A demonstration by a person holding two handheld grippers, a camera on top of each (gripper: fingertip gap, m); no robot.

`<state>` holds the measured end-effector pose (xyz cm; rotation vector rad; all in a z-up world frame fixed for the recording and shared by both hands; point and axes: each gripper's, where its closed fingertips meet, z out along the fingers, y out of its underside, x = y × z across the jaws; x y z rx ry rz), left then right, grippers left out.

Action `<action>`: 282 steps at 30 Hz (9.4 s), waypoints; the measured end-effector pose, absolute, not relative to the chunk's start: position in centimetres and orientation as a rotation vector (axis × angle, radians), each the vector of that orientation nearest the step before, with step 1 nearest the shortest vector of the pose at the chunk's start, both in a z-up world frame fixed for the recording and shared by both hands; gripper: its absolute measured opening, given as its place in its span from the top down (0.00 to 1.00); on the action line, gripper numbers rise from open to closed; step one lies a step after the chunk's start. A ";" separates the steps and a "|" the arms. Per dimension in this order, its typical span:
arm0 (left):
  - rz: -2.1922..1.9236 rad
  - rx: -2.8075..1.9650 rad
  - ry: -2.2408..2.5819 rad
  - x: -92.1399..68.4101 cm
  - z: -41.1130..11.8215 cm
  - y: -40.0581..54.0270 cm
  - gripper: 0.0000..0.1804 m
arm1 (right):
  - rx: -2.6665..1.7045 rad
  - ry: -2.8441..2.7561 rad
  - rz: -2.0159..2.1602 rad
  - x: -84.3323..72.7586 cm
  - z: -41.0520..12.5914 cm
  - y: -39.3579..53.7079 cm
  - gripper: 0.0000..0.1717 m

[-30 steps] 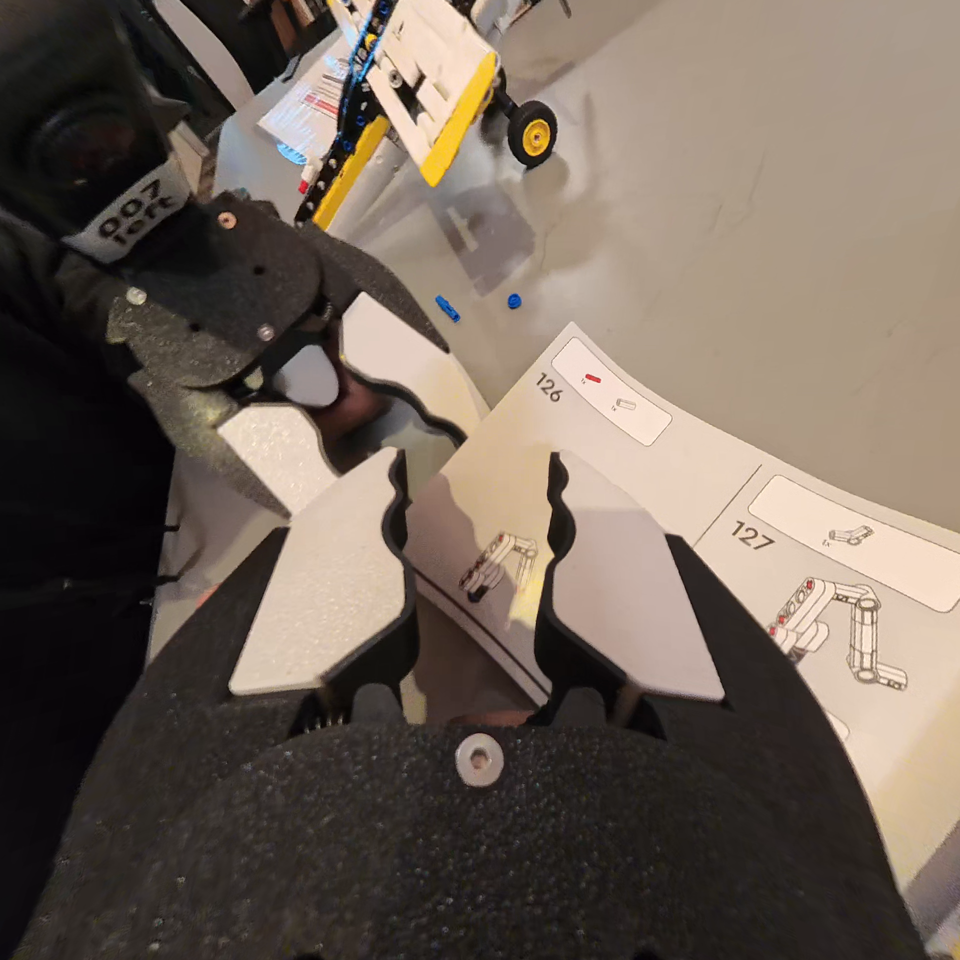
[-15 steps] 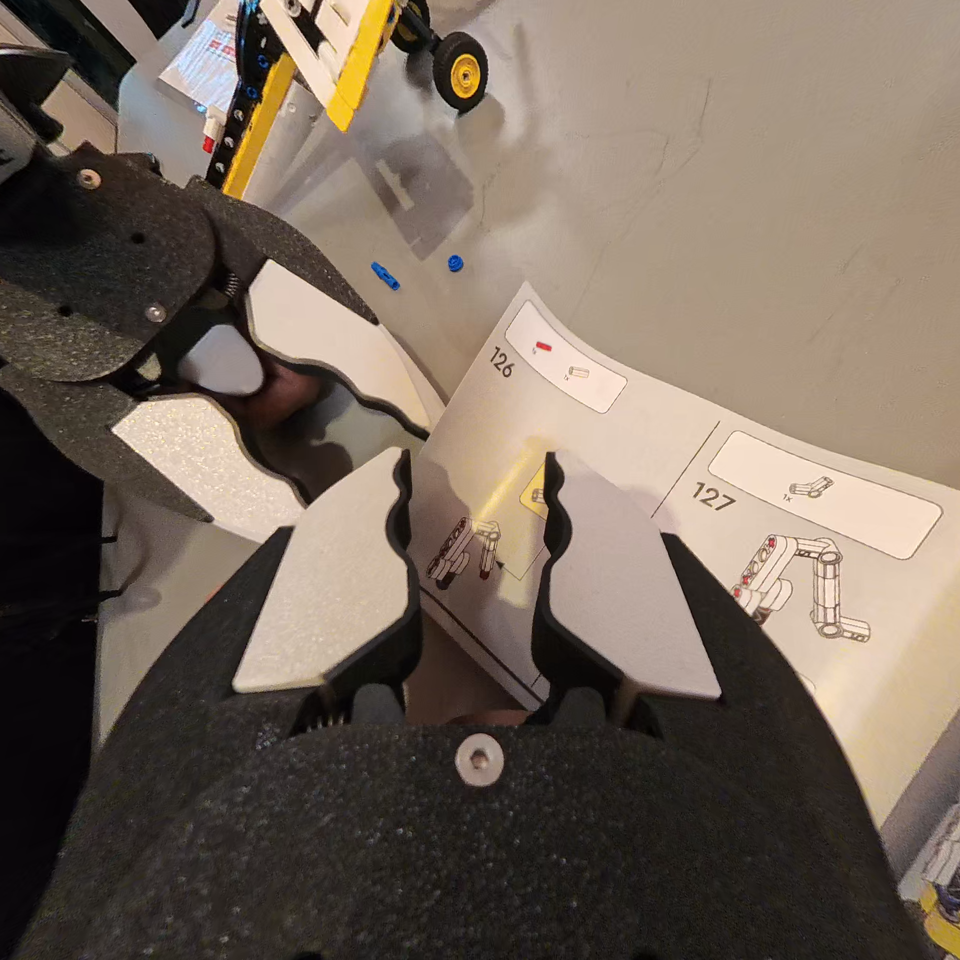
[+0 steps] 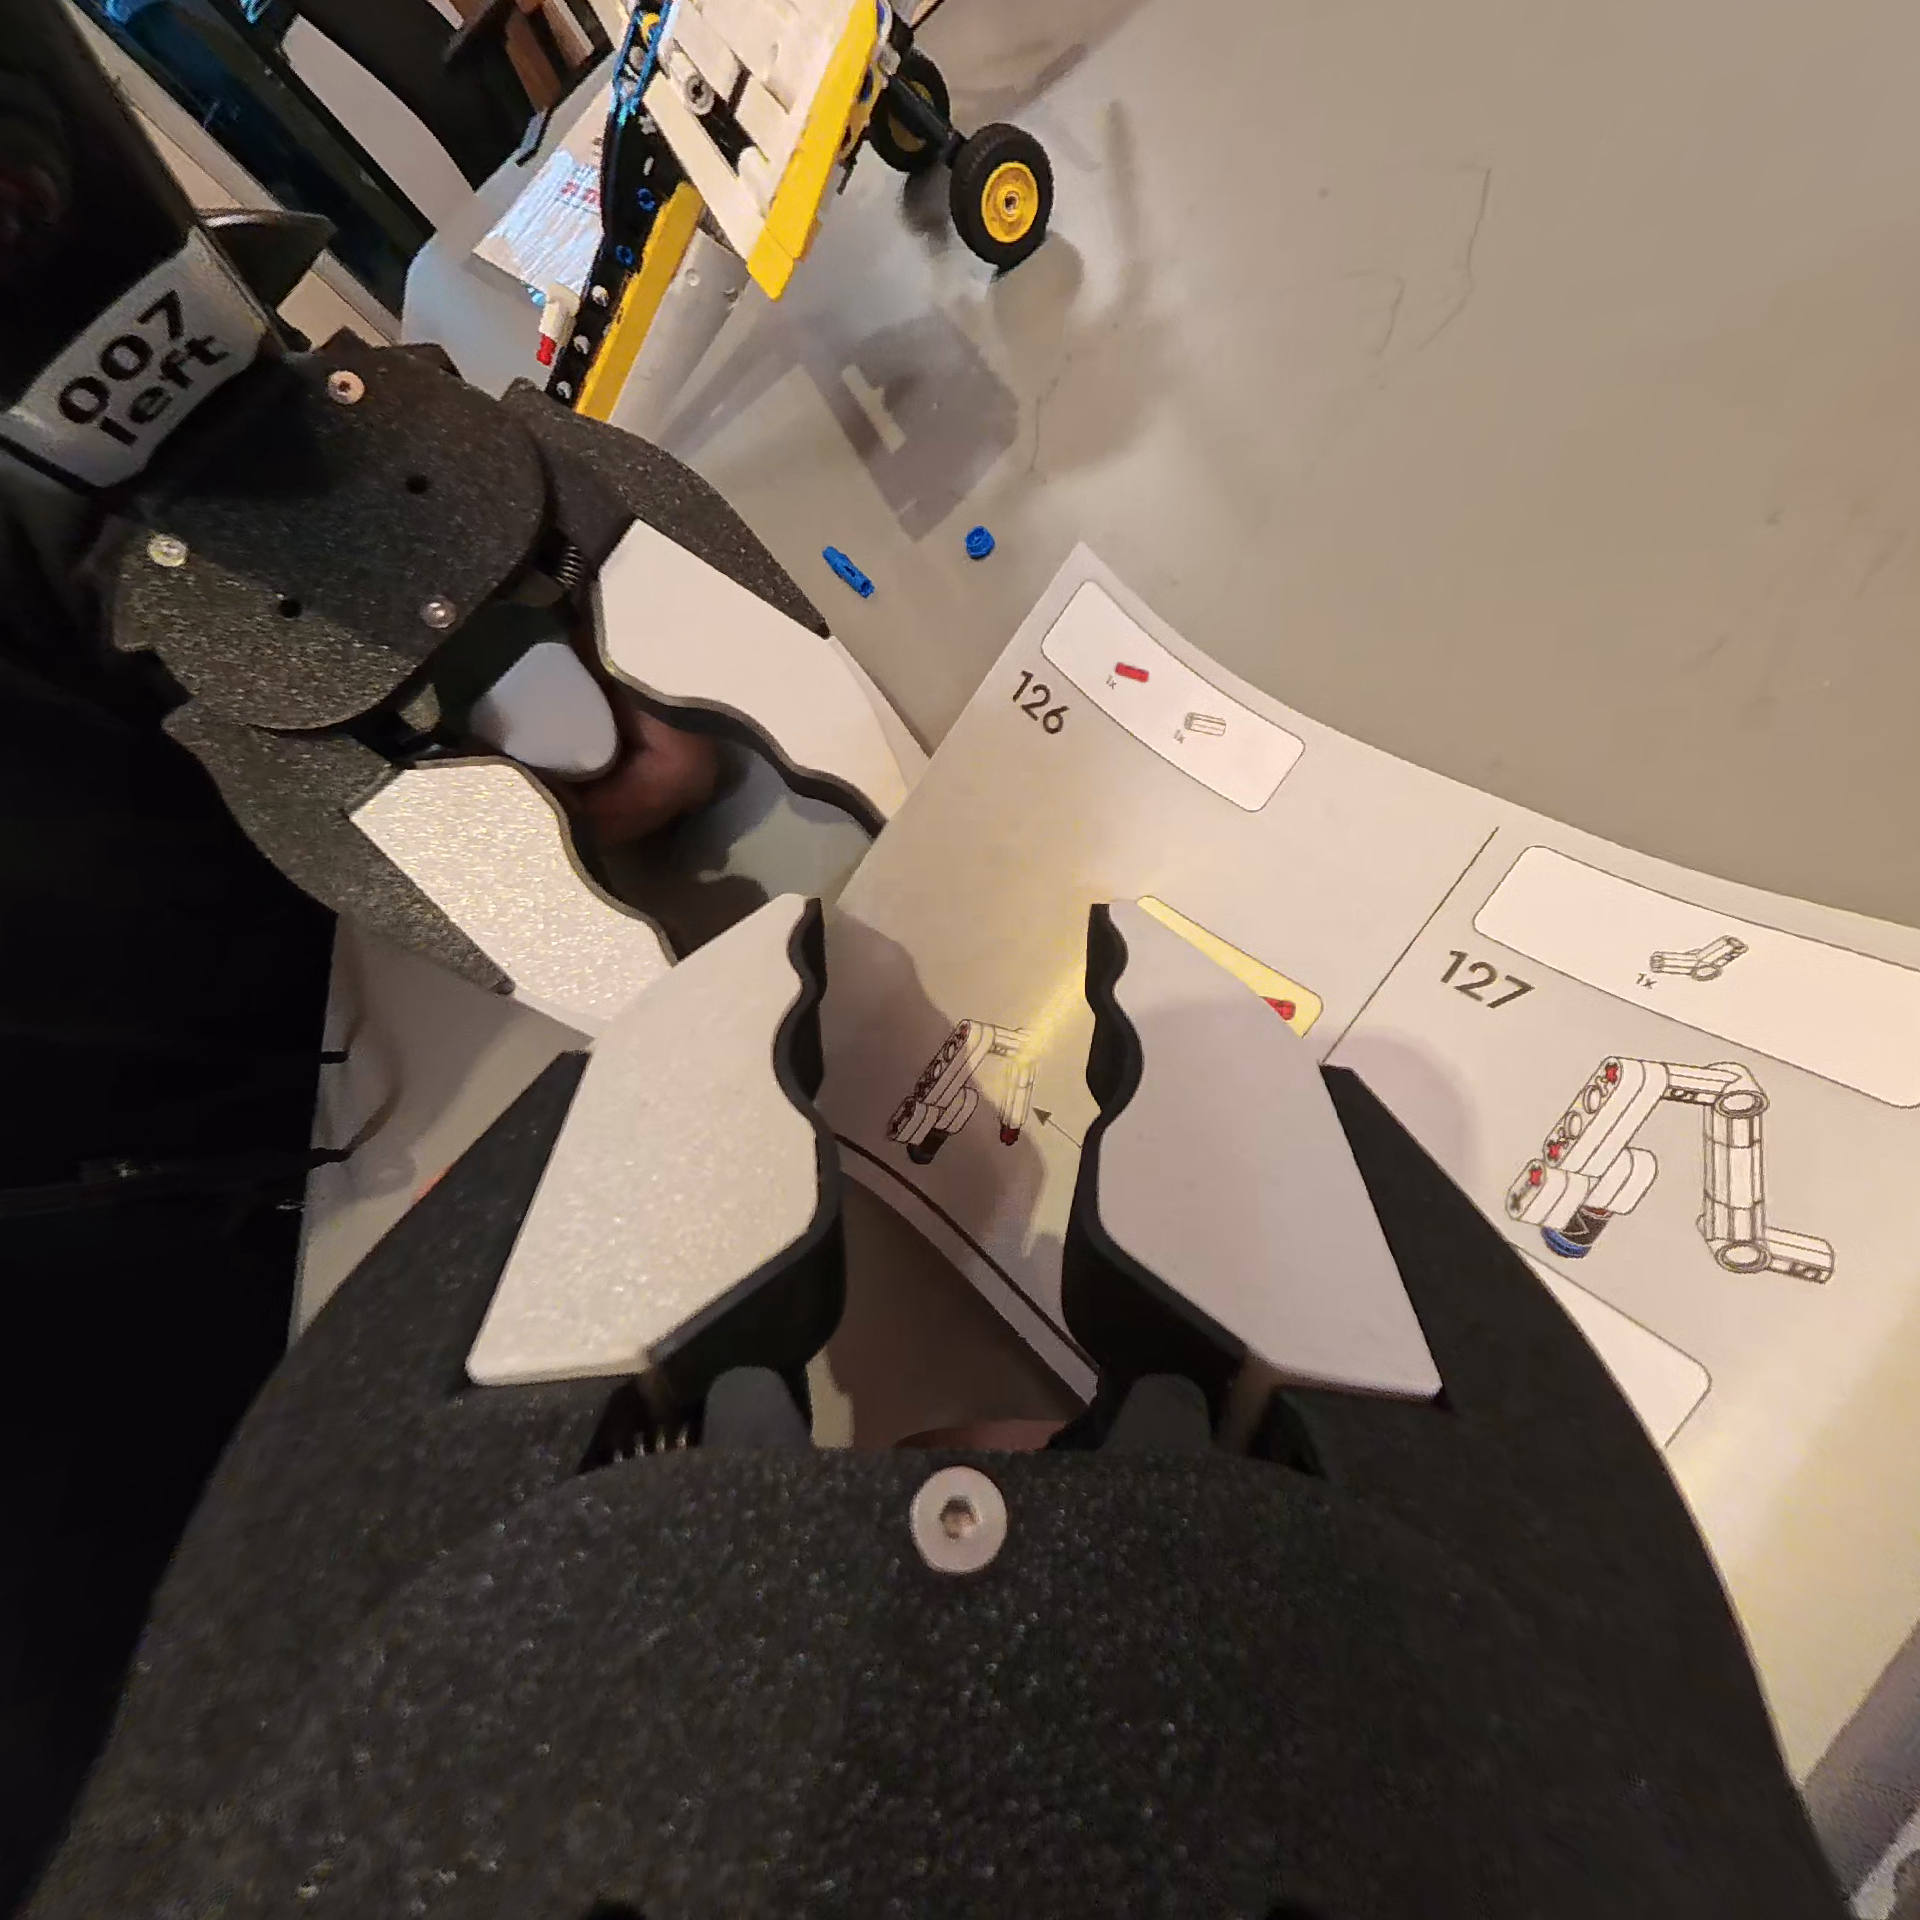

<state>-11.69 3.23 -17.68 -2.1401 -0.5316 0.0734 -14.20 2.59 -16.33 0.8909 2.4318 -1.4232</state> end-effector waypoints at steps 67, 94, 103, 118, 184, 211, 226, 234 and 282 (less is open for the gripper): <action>0.060 -2.130 -0.547 -12.1 -17.7 3.1 0.72 | 0.862 2.488 -1.444 -13.1 -16.4 3.9 0.72; -0.320 -1.848 -0.747 -13.2 -14.9 2.3 0.72 | 0.387 2.767 -1.566 -10.7 -14.9 4.6 0.71; -0.379 -1.844 -0.722 -12.3 -15.0 2.9 0.73 | 0.528 2.760 -1.645 -12.5 -15.2 4.0 0.70; -0.455 -1.830 -0.618 -11.1 -14.5 3.3 0.69 | 0.263 2.880 -1.576 -12.8 -16.3 2.2 0.65; -0.012 -2.037 -0.788 -15.4 -17.5 0.9 0.70 | -0.024 3.061 -1.096 -21.2 -15.6 1.9 0.70; 0.143 -2.063 -0.635 -15.8 -17.1 1.8 0.71 | -0.097 2.724 -1.368 -17.5 -13.6 0.3 0.64; 0.211 -2.137 -0.426 -13.7 -17.2 2.7 0.67 | -0.011 2.995 -1.468 -11.5 -16.0 4.4 0.65; 0.198 -2.120 -0.425 -13.7 -17.0 2.7 0.67 | 0.097 2.984 -1.508 -12.6 -16.9 4.7 0.66; 0.142 -2.094 -0.546 -14.5 -17.2 3.0 0.68 | 0.228 3.116 -1.612 -14.1 -16.8 4.8 0.67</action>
